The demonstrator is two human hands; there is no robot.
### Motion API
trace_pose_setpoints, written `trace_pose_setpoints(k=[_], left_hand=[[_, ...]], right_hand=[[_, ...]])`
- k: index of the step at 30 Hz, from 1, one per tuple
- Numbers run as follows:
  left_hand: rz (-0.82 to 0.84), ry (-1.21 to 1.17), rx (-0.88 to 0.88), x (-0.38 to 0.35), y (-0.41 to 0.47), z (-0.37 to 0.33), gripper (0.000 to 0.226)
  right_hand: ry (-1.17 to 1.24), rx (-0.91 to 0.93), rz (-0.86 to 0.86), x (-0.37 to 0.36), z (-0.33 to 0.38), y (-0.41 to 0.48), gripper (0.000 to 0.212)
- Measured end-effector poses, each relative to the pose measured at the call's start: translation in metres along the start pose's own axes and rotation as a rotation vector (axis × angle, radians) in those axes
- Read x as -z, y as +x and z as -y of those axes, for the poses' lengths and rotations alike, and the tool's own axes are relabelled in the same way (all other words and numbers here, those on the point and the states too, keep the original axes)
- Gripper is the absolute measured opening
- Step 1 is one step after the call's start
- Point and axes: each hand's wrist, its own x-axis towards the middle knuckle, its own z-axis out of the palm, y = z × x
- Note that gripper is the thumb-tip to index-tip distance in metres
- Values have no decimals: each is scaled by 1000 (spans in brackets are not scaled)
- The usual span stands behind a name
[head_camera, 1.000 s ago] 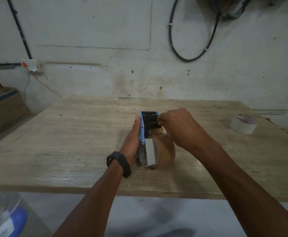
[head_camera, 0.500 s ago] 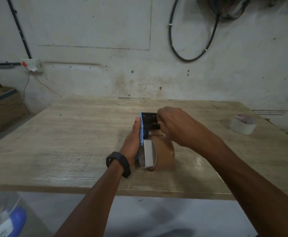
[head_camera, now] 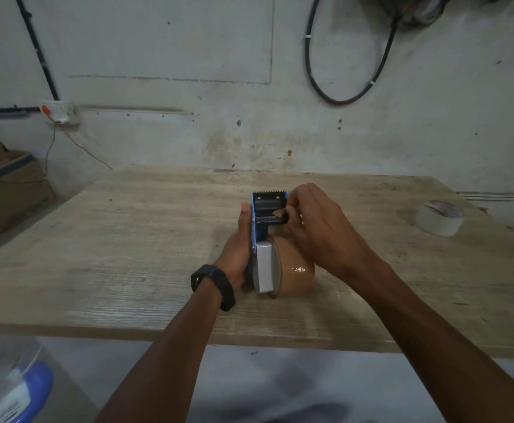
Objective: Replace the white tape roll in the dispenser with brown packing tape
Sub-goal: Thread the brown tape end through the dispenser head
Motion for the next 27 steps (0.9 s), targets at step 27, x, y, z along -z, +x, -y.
trace_pose_setpoints(k=[27], left_hand=[[-3,-79,-46,6,2,6,71]], right_hand=[[11,104,-159,9,-5,-3,20]])
